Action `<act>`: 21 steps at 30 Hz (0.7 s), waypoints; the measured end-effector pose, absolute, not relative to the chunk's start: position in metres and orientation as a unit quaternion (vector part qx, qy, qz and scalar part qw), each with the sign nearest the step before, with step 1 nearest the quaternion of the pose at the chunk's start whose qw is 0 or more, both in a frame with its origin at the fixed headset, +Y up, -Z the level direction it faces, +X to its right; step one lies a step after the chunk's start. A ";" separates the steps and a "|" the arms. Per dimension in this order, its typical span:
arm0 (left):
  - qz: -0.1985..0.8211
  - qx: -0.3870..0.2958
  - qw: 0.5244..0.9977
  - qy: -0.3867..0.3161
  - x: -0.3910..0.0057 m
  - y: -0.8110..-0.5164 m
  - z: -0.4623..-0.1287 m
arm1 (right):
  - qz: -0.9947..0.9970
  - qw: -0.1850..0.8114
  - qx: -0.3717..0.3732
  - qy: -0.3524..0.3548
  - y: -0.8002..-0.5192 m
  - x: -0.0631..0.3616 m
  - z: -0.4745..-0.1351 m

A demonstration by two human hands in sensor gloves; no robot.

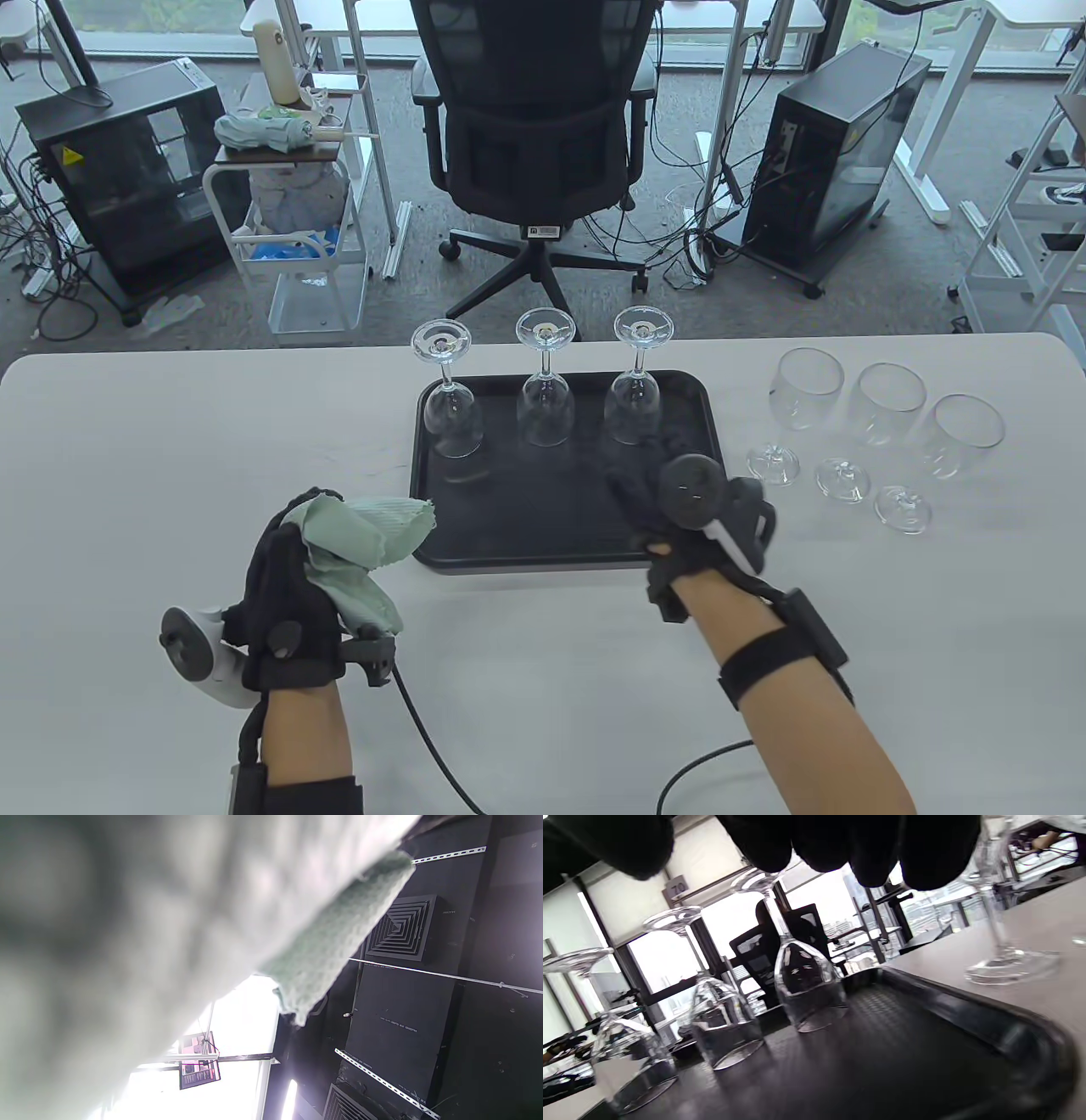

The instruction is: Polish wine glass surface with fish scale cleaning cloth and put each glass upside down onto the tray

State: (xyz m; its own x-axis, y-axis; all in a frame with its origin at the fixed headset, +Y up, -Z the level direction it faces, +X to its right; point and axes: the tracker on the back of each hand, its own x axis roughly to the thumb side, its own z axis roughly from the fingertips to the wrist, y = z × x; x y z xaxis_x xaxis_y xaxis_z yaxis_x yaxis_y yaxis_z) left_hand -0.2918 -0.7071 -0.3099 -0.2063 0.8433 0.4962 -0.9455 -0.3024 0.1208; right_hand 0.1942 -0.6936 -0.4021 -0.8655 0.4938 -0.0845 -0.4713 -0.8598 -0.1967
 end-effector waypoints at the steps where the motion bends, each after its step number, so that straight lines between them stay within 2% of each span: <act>1: 0.772 0.242 0.579 -0.106 -0.291 -0.707 -0.310 | 0.948 0.284 -0.121 -0.077 -0.707 0.237 -0.392; 5: 0.773 0.241 0.578 -0.106 -0.290 -0.708 -0.310 | 0.905 0.334 -0.250 -0.086 -0.738 0.332 -0.364; 7: 0.771 0.241 0.579 -0.105 -0.289 -0.708 -0.310 | 0.882 0.334 -0.313 -0.110 -0.747 0.366 -0.355; 10: 0.776 0.240 0.573 -0.104 -0.289 -0.710 -0.311 | 0.847 0.356 -0.385 -0.083 -0.762 0.403 -0.354; 14: 0.774 0.241 0.578 -0.098 -0.290 -0.712 -0.311 | 0.812 0.411 -0.407 -0.086 -0.772 0.425 -0.370; 21: 0.768 0.239 0.588 -0.087 -0.292 -0.715 -0.313 | 0.788 0.446 -0.418 -0.076 -0.777 0.435 -0.416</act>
